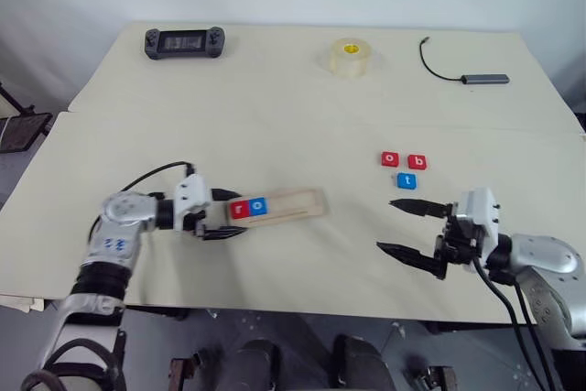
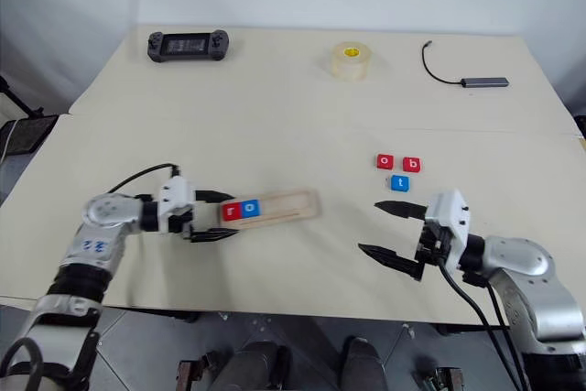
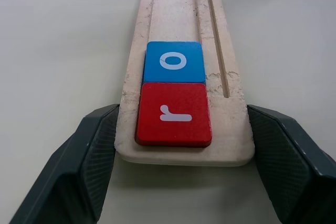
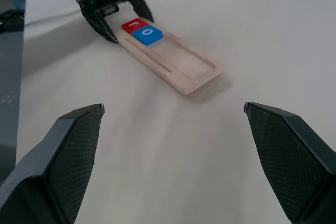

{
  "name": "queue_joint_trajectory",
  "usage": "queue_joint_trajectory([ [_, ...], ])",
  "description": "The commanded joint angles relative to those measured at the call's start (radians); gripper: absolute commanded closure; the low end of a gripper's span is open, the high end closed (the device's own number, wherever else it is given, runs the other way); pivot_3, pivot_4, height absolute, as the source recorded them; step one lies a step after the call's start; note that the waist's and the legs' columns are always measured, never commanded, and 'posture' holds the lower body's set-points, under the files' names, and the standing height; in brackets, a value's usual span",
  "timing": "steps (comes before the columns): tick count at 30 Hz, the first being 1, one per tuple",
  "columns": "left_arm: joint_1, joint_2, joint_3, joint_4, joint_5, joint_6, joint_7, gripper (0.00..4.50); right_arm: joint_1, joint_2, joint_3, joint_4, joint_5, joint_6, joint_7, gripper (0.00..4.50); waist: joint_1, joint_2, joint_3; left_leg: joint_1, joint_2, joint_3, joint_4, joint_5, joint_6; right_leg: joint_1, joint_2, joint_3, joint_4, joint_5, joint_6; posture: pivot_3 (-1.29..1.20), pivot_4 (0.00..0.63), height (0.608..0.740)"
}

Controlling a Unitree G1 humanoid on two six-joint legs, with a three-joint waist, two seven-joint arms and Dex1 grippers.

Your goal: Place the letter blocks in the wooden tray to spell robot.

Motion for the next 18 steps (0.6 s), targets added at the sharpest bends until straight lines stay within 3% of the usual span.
queue_joint_trajectory([
  [1, -0.051, -0.048, -0.057, -0.027, 0.037, 0.0, 0.007, 1.1, 0.1, -0.012, -0.128, -0.041, 0.017, -0.027, -0.008, 0.0, 0.0, 0.0, 0.0, 0.0, 0.0, 0.0, 0.0, 0.0, 0.0, 0.0, 0.0, 0.0, 0.0, 0.0, 0.0, 0.0, 0.15, 0.74],
  [7, -0.099, -0.106, -0.112, 0.011, 0.081, -0.005, 0.008, 1.1, 0.22, 0.017, -0.207, -0.039, 0.002, -0.071, -0.032, 0.0, -0.014, -0.001, 0.0, 0.001, 0.001, 0.003, 0.0, 0.0, 0.0, 0.001, 0.0, 0.001, -0.001, 0.0, 0.001, 0.0, 0.15, 0.74],
  [14, -0.055, -0.081, -0.102, -0.026, 0.061, 0.052, -0.013, 1.1, 0.258, 0.046, -0.215, -0.042, 0.008, -0.092, -0.057, 0.0, -0.011, -0.001, 0.0, 0.002, 0.002, 0.003, 0.0, 0.0, 0.0, 0.001, 0.001, 0.002, -0.001, 0.0, 0.001, 0.0, 0.15, 0.74],
  [16, -0.035, -0.068, -0.097, -0.059, 0.045, 0.084, -0.029, 0.37, 0.264, 0.055, -0.213, -0.045, 0.009, -0.095, -0.064, 0.0, -0.011, -0.001, 0.0, 0.002, 0.002, 0.002, 0.0, 0.0, 0.0, 0.001, 0.001, 0.002, -0.001, 0.0, 0.001, 0.0, 0.15, 0.74],
  [18, -0.009, -0.062, -0.07, -0.097, 0.012, 0.086, -0.024, 0.05, 0.265, 0.067, -0.213, -0.049, 0.02, -0.089, -0.075, 0.0, -0.011, -0.001, 0.0, 0.002, 0.002, 0.002, 0.0, 0.0, 0.0, 0.001, 0.001, 0.001, -0.001, 0.0, 0.001, 0.0, 0.15, 0.74],
])
